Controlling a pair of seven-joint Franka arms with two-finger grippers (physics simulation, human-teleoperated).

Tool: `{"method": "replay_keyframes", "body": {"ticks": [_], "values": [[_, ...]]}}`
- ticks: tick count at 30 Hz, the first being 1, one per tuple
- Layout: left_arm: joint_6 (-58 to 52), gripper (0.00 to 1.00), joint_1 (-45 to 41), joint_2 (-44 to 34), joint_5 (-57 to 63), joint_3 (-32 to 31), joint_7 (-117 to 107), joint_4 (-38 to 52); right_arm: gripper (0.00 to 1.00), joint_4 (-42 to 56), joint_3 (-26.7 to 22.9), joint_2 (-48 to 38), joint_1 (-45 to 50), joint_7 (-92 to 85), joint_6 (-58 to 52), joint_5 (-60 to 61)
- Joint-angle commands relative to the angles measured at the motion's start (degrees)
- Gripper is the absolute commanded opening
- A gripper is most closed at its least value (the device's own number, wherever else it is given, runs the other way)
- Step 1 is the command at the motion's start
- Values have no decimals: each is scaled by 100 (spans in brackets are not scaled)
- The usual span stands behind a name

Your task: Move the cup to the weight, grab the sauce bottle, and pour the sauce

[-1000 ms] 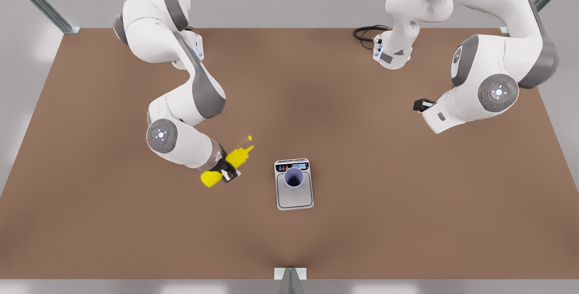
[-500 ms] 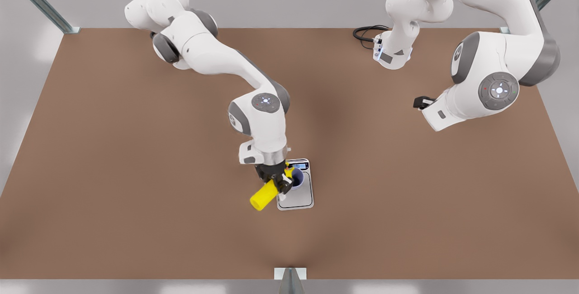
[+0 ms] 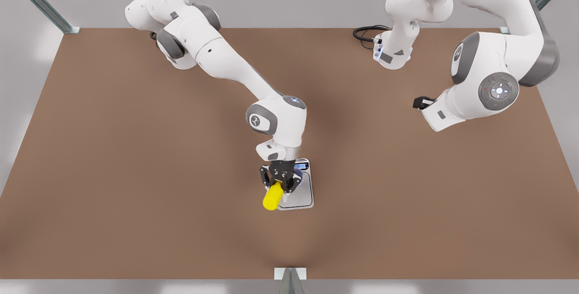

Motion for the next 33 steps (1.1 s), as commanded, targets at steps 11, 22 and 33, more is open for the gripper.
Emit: {"method": "replay_keyframes", "body": {"ticks": [11,22,33], "values": [[0,100,0,4,-7,-9,0,0,28,-1088,701,-1146,-1123,3,-102,3267],[-35,100,-9,-22,-24,-35,-35,0,28,-2178,922,-1647,-2012,-49,-208,6966],[-96,100,-62,13,-33,-44,-26,-9,28,-2960,922,-1516,-3347,-1500,-1921,10121]]}}
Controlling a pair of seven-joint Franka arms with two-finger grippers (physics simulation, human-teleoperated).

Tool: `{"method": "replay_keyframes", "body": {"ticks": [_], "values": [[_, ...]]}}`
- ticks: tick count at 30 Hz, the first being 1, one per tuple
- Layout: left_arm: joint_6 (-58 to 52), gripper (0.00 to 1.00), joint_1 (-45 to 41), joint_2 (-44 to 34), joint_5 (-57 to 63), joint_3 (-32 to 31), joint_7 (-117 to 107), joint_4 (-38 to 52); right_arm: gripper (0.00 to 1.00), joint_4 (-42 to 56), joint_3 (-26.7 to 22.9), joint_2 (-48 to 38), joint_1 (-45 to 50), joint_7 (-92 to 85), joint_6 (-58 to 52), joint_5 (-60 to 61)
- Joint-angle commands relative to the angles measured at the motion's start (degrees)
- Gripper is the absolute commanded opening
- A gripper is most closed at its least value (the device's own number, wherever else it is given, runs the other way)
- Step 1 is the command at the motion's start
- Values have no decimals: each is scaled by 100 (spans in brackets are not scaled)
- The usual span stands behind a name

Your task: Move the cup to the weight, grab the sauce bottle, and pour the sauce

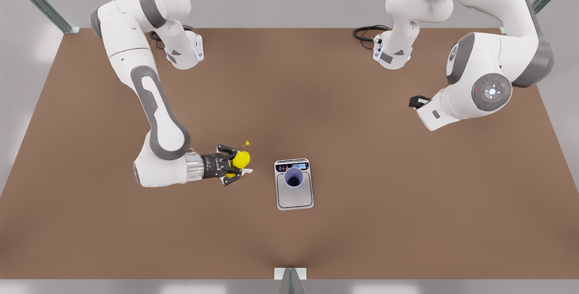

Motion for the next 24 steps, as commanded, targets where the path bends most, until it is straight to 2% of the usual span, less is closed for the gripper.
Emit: {"method": "replay_keyframes", "body": {"ticks": [1,10,19,23,24], "values": [[-1,100,3,-1,1,0,8,0,28,-68,3,41,-102,-102,-83,204],[-1,100,3,26,36,0,8,9,28,-77,91,1148,-1262,-1324,-1762,943],[-1,100,3,35,36,0,8,9,31,-253,-23,1579,-1570,-2475,-1956,442],[-1,100,3,52,45,0,8,-8,34,-340,-58,1667,-1605,-2801,-1964,267],[-1,100,3,52,45,0,8,-8,40,-340,-58,1737,-1605,-2810,-1973,267]]}}
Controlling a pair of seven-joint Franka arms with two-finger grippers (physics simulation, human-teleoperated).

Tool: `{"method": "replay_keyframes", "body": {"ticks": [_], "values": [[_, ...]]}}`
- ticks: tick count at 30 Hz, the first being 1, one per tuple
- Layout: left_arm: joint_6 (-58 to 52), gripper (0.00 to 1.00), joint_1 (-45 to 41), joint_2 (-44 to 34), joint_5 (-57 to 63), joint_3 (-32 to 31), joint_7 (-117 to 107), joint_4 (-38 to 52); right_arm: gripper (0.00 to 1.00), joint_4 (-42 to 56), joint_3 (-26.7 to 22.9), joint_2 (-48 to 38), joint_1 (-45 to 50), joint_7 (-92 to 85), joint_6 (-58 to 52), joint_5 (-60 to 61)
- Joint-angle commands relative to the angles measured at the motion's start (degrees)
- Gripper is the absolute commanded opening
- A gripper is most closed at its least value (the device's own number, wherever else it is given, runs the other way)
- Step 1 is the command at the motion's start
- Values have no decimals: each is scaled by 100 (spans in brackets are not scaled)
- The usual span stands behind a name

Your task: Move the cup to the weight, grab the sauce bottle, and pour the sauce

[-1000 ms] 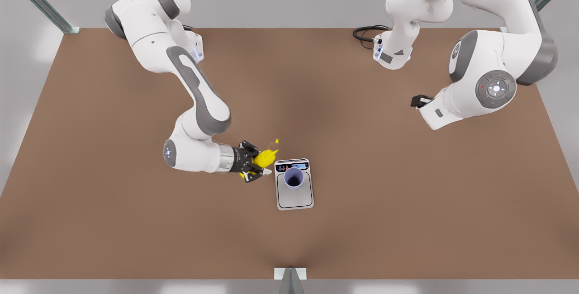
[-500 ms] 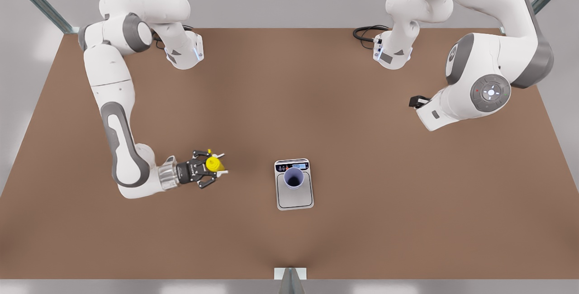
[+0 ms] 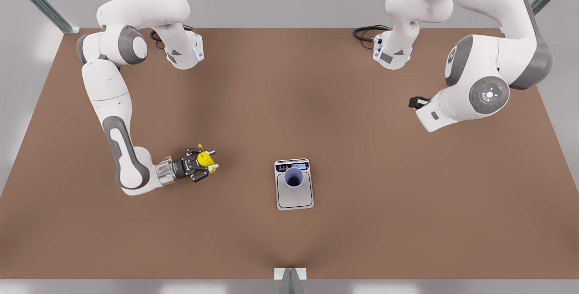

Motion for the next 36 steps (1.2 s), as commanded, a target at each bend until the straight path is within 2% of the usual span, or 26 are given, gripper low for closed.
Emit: {"method": "replay_keyframes", "body": {"ticks": [1,2,4,5,6,36], "values": [[2,100,0,0,6,0,0,0,40,-34,0,-1,-3,-57,98,169],[-7,100,0,-9,-3,0,-9,9,48,-87,0,-1,-12,-119,98,169],[-7,100,0,0,6,0,-9,9,90,-87,0,69,-12,-111,203,11],[2,100,0,0,6,0,0,9,98,-87,0,78,-12,-110,212,11],[-7,100,0,0,6,0,0,9,100,-96,0,78,-12,-110,274,-95],[-16,100,-18,-9,14,-88,-26,9,100,-114,0,16,-249,-374,353,-394]]}}
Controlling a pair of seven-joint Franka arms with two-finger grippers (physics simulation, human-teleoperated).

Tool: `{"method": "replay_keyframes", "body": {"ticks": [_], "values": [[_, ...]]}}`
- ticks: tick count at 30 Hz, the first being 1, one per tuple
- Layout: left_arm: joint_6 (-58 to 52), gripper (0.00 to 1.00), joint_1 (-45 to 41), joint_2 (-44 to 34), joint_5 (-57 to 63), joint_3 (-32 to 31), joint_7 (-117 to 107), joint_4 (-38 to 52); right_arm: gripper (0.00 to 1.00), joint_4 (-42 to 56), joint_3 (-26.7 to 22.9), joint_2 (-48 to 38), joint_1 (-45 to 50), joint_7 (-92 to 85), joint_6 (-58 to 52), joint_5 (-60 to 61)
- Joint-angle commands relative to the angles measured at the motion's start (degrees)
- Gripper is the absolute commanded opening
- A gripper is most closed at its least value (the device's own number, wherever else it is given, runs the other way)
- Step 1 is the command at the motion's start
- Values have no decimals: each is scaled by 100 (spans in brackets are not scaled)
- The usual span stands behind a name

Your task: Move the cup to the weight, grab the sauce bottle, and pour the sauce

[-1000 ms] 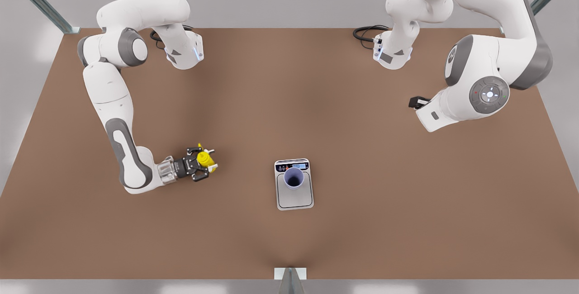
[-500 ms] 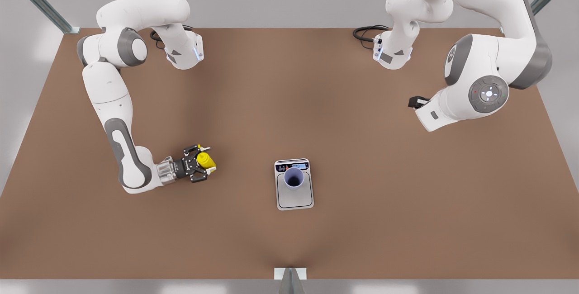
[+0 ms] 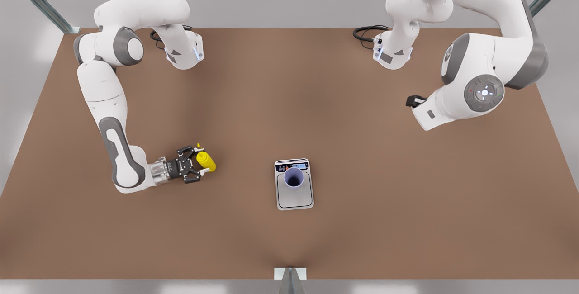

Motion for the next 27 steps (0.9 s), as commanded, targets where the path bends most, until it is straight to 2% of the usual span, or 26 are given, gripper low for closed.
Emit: {"method": "replay_keyframes", "body": {"ticks": [1,10,15,17,18,21,22,23,24,27], "values": [[0,100,5,0,0,0,0,0,100,0,0,-1,0,0,5,3],[0,100,5,0,0,-8,0,0,100,88,-17,-18,-18,9,31,-14],[0,100,5,0,9,0,0,9,100,466,-448,-132,-141,18,-215,-822],[9,100,5,0,9,-8,0,9,100,931,-466,-738,-62,35,-460,-1894],[9,100,5,0,-17,-8,0,9,100,1626,-518,-1441,290,9,-646,-2948],[0,100,5,17,-62,-44,9,360,100,1608,-483,-3760,1608,-1591,-611,-5929],[9,100,14,-35,-62,-8,70,387,100,1415,-501,-4280,1591,-1652,-620,-5850],[18,100,23,-44,-62,0,70,404,100,590,-554,-4720,1608,-1661,29,-5859],[9,100,23,-27,-62,0,70,457,100,229,-545,-4958,1617,-1670,268,-5876],[-9,100,14,-27,-70,-8,62,457,100,272,-510,-4879,1758,-1767,426,-5832]]}}
